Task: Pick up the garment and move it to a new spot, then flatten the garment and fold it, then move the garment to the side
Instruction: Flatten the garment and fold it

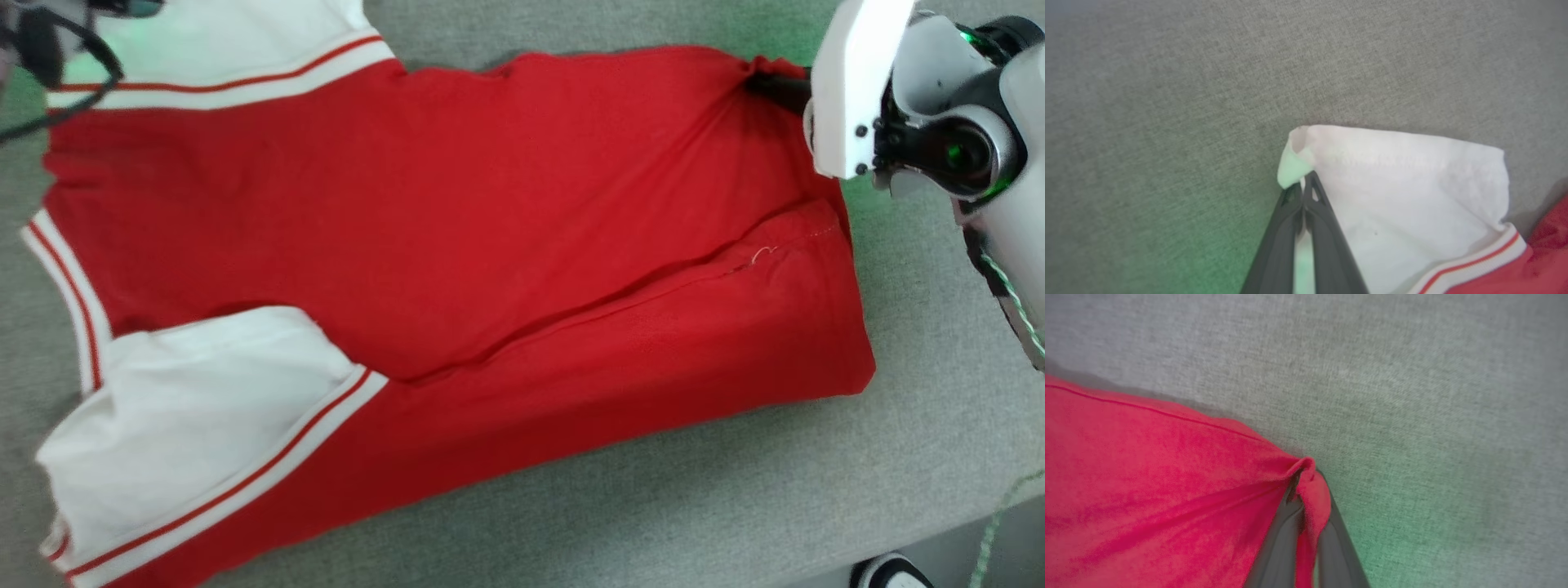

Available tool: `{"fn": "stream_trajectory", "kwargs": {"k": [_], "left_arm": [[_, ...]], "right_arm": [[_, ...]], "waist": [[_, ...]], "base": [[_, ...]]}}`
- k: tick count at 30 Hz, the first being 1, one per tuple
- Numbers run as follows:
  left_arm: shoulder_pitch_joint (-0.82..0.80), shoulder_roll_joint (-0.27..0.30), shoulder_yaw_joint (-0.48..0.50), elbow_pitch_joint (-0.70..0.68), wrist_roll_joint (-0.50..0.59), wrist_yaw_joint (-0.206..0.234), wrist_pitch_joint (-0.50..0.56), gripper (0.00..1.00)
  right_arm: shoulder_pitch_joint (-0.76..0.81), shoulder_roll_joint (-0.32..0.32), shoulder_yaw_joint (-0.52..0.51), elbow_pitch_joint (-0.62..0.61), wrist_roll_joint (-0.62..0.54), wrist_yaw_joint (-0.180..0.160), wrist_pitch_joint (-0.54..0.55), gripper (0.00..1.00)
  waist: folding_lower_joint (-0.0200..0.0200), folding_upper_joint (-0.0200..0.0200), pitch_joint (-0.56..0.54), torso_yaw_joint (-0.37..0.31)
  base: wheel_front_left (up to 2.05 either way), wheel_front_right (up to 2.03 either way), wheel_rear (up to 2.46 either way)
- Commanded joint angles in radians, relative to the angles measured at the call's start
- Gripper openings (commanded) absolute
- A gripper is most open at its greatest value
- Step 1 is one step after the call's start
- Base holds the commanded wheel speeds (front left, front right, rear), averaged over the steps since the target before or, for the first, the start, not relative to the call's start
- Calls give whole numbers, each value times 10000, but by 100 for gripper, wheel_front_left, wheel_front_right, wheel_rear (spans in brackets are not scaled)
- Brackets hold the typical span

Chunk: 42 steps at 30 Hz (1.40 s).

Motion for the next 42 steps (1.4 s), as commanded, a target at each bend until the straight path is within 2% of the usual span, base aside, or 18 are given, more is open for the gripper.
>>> {"fn": "stream_trajectory", "kwargs": {"k": [1, 5, 10, 18, 24, 30, 33, 36, 42], "left_arm": [[496, -224, -42, 104, -159, -163, -197, 0], [559, -506, 359, 116, -518, -615, -1013, 0], [1052, -557, 600, 20, -910, -1245, -1597, 0], [2616, -94, 869, -886, -1659, -1729, -2113, 0], [4199, 564, 690, -2375, -2082, -1471, -1923, 0], [5666, 1090, 319, -3899, -2243, -866, -1815, 0], [6227, 1137, 199, -4355, -2425, -553, -1732, 0], [6604, 1067, 44, -4465, -2458, -424, -1805, 0], [6763, 675, -197, -3747, -2439, -268, -1666, 0]], "right_arm": [[343, -194, 139, 178, -155, -48, -360, 0], [664, -767, 305, -113, -229, -47, -1262, 0], [1474, -1701, 655, -799, -171, -38, -1976, 0], [3244, -2864, 775, -1724, 53, -36, -2553, 0], [4434, -3325, 652, -2292, 266, -35, -2531, 0], [5193, -3551, 411, -2648, 214, -35, -2332, 0], [5388, -3499, 337, -2739, 174, -35, -2127, 0], [5489, -3360, 248, -2720, 166, -35, -1918, 0], [5268, -2950, 141, -2392, 85, -35, -1361, 0]], "waist": [[0, 0, -358, 280], [0, 0, -1002, 741], [0, 0, -1944, 1327], [0, 0, -3301, 2192], [0, 0, -3961, 2656], [0, 0, -4275, 2946], [0, 0, -4338, 2992], [0, 0, -4305, 2985], [0, 0, -4111, 2819]], "base": [[0, 0, 0], [0, 0, 0], [0, 0, 0], [0, 0, 0], [0, 0, 0], [0, 0, 0], [0, 0, 0], [0, 0, 0], [0, 0, 0]]}}
